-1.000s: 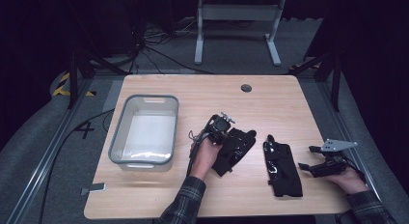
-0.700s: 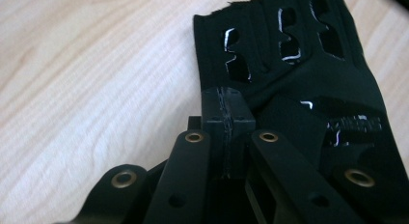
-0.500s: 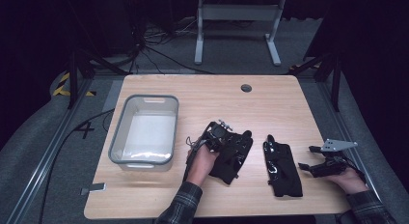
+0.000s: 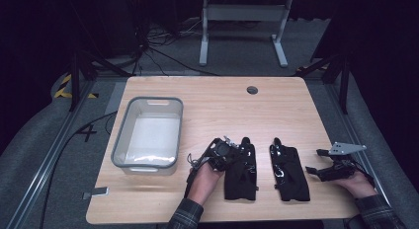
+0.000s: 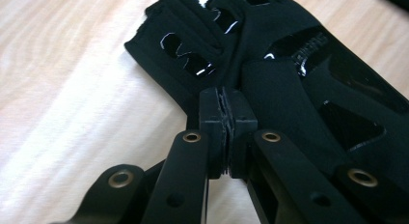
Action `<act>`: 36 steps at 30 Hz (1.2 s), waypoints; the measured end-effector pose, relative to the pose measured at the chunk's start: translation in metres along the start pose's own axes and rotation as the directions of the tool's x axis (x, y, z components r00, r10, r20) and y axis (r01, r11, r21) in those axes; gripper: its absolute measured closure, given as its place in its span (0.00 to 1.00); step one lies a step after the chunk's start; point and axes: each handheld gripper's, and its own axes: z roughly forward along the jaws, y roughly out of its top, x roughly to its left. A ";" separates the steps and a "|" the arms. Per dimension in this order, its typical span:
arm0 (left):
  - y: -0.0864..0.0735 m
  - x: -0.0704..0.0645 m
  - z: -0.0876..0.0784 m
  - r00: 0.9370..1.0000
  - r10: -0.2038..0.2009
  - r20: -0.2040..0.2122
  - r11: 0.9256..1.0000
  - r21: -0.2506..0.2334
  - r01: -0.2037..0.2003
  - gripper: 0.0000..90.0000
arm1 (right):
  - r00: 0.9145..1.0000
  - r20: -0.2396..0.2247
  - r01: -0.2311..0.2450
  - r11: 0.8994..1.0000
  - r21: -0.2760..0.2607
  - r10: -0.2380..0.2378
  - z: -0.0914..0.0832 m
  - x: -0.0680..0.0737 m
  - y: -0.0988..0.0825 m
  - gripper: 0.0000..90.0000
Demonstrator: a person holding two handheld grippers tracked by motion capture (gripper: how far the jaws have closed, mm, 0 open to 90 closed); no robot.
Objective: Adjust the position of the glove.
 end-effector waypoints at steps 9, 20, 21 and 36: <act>-0.001 -0.003 -0.017 1.000 0.009 0.020 0.997 -0.080 -0.007 0.96 | 0.998 -0.060 -0.006 1.000 0.004 0.006 -0.009 0.001 0.007 0.56; -0.005 -0.025 -0.019 0.997 0.043 0.061 0.994 -0.099 -0.037 0.97 | 0.975 -0.211 0.057 0.998 -0.029 -0.062 -0.005 0.032 0.029 0.93; -0.005 -0.025 -0.017 0.997 0.054 0.060 0.995 -0.086 -0.049 0.97 | 0.973 -0.220 0.066 0.997 -0.027 -0.071 -0.002 0.035 0.031 0.94; -0.005 -0.032 0.007 0.996 0.072 0.052 0.997 -0.030 -0.070 0.99 | 0.965 -0.238 0.120 0.992 0.024 -0.111 0.023 0.046 0.042 1.00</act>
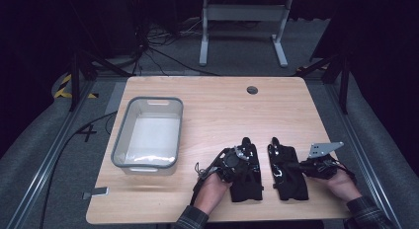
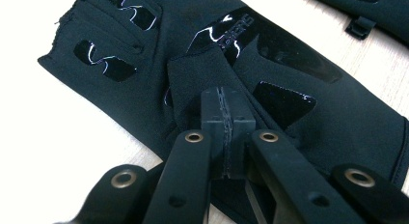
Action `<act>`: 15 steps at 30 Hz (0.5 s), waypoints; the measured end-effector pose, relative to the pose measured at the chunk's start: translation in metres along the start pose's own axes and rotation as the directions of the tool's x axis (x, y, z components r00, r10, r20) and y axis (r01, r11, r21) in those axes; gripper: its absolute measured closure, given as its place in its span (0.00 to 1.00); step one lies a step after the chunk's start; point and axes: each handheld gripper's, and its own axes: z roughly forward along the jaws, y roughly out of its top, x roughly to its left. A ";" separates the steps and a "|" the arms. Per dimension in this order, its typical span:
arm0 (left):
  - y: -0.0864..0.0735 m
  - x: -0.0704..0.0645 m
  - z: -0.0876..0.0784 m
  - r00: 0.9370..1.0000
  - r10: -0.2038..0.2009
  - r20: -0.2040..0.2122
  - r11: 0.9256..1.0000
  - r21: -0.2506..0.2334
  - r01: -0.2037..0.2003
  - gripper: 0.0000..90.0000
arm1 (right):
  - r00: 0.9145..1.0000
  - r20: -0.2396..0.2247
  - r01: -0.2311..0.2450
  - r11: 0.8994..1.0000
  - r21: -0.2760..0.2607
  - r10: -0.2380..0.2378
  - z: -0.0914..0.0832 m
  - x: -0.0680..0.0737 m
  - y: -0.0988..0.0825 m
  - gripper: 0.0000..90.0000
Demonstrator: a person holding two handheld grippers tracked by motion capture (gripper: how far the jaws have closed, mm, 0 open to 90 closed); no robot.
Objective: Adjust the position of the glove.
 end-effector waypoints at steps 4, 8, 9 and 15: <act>0.001 0.000 0.000 1.000 0.001 0.007 1.000 -0.001 -0.001 0.99 | 1.000 0.001 0.002 1.000 0.001 -0.002 0.005 0.002 0.005 1.00; 0.001 0.001 0.001 1.000 0.001 0.015 1.000 -0.001 -0.001 0.99 | 1.000 0.000 -0.001 1.000 0.002 0.001 0.010 0.003 0.010 1.00; 0.001 0.002 0.001 1.000 0.002 0.016 1.000 -0.001 -0.002 0.99 | 1.000 0.000 0.000 1.000 0.001 0.000 0.011 0.004 0.011 1.00; 0.001 0.002 0.001 1.000 0.003 0.016 1.000 -0.002 -0.003 0.99 | 1.000 -0.012 0.012 1.000 0.006 -0.012 0.017 0.007 0.017 1.00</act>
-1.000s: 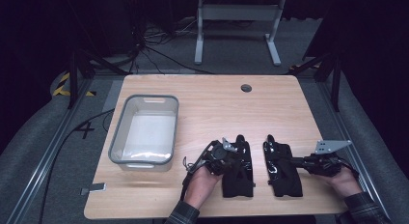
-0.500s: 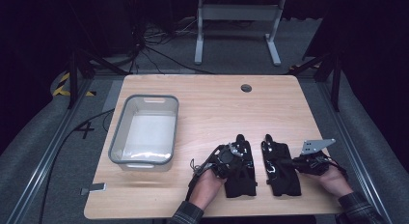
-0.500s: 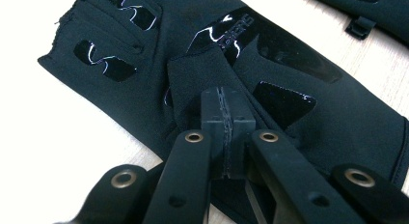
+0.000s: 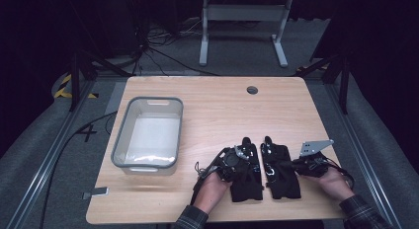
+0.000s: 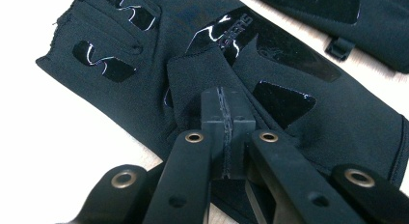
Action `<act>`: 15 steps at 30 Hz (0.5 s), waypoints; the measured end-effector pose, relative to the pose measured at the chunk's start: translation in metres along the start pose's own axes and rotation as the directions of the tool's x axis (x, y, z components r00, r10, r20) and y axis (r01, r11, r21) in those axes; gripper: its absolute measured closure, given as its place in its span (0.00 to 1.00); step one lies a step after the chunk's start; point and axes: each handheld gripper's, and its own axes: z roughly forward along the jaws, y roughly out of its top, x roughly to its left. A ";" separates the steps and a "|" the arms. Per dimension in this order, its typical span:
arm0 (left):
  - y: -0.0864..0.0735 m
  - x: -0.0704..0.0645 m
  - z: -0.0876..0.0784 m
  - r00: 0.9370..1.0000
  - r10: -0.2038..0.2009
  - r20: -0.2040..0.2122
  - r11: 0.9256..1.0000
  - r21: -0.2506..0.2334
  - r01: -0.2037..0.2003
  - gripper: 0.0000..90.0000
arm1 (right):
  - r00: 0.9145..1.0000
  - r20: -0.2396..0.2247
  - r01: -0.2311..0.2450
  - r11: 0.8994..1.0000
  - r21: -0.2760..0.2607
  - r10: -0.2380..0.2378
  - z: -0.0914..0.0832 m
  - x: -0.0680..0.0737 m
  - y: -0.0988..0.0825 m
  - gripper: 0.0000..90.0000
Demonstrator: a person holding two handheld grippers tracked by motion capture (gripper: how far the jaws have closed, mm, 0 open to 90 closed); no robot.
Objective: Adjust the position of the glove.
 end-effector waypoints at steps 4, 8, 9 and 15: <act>0.000 0.000 0.000 1.000 0.001 0.000 1.000 0.000 -0.001 0.99 | 1.000 -0.018 -0.010 1.000 -0.012 0.010 0.003 0.001 0.002 1.00; 0.001 0.000 0.001 1.000 0.001 0.000 1.000 -0.002 -0.001 0.99 | 1.000 -0.020 -0.004 1.000 -0.011 0.004 0.004 0.003 0.003 1.00; 0.001 0.000 0.001 1.000 -0.001 0.000 1.000 -0.003 0.001 0.99 | 1.000 -0.022 0.003 1.000 -0.012 -0.003 0.006 0.004 0.004 1.00; 0.001 0.001 -0.008 0.999 -0.025 0.031 0.999 -0.045 0.027 0.94 | 1.000 -0.011 0.015 0.999 -0.029 -0.016 0.003 0.006 0.005 1.00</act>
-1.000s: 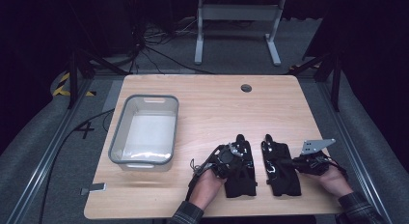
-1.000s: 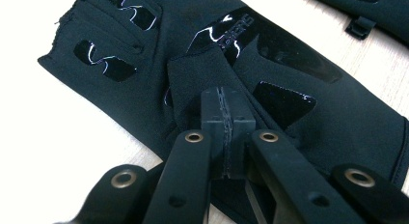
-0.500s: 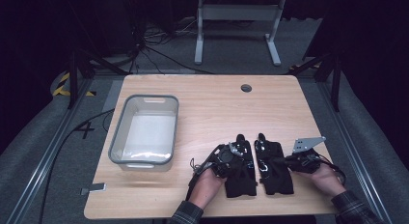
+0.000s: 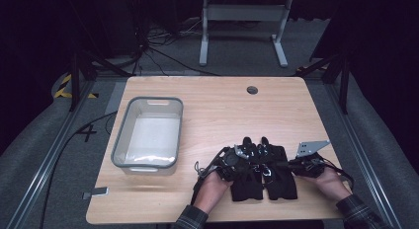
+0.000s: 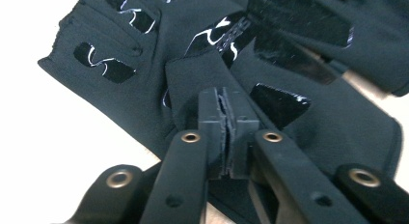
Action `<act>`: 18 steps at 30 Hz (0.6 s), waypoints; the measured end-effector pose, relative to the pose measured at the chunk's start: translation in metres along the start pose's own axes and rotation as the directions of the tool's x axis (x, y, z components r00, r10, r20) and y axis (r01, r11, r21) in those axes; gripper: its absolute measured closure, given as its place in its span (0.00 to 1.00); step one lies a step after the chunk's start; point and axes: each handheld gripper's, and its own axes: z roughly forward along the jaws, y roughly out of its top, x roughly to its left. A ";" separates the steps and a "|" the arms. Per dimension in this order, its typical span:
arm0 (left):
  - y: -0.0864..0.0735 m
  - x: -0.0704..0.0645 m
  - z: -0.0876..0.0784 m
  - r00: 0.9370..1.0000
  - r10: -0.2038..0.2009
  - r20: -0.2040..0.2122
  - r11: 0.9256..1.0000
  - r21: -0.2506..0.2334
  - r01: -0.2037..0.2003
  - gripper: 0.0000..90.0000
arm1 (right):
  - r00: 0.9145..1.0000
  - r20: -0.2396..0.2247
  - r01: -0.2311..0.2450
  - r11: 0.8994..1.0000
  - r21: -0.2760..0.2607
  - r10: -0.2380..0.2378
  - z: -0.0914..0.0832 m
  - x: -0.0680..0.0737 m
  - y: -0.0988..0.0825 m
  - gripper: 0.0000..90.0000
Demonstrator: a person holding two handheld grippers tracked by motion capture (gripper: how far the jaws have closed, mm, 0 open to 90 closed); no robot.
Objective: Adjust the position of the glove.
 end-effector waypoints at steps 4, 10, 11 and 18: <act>-0.003 0.002 -0.017 0.999 -0.031 -0.022 0.998 -0.055 0.029 0.84 | 1.000 0.002 -0.008 1.000 -0.026 0.008 -0.009 -0.001 -0.003 1.00; -0.016 0.010 -0.024 0.995 -0.087 -0.040 0.995 -0.052 0.085 0.70 | 1.000 0.015 -0.017 1.000 -0.017 0.017 -0.018 -0.001 -0.014 1.00; -0.018 0.011 -0.023 0.995 -0.097 -0.037 0.994 -0.050 0.096 0.68 | 1.000 0.016 -0.020 1.000 -0.018 0.020 -0.020 -0.001 -0.016 1.00; -0.022 0.013 -0.011 0.992 -0.123 -0.032 0.992 -0.018 0.122 0.60 | 0.999 0.029 -0.017 1.000 -0.004 0.018 -0.026 -0.001 -0.021 1.00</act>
